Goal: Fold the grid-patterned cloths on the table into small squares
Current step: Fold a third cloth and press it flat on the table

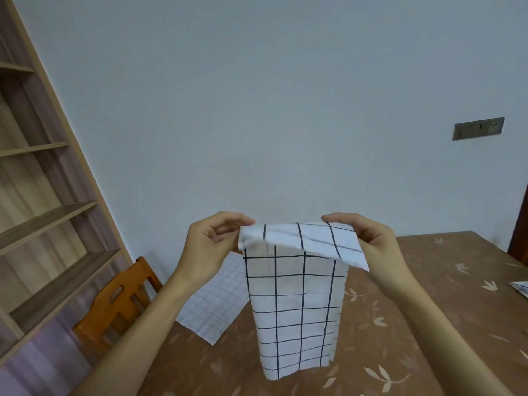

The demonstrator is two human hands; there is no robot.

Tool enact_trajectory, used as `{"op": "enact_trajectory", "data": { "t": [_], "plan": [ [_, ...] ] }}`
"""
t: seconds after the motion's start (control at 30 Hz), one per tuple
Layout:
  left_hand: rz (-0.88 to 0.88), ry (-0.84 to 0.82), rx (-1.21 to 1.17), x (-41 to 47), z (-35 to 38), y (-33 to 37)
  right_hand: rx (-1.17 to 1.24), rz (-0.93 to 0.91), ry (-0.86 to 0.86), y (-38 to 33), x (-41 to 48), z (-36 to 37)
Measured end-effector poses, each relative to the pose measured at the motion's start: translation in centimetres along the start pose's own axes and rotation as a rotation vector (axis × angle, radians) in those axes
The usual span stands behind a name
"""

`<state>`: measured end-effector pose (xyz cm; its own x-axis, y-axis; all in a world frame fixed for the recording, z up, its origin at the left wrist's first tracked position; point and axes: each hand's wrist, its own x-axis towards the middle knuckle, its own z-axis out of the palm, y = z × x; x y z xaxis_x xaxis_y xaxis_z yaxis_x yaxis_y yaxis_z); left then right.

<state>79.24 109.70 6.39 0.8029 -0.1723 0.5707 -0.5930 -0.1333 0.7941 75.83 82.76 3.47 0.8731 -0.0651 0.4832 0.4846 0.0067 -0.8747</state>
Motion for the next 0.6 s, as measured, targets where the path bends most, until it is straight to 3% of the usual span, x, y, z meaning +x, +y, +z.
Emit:
{"op": "enact_trajectory", "data": {
  "t": [0.6],
  "plan": [
    [-0.108,-0.005,-0.119,0.06,-0.15,0.44,0.091,0.053,0.005,0.45,0.50,-0.53]
  ]
}}
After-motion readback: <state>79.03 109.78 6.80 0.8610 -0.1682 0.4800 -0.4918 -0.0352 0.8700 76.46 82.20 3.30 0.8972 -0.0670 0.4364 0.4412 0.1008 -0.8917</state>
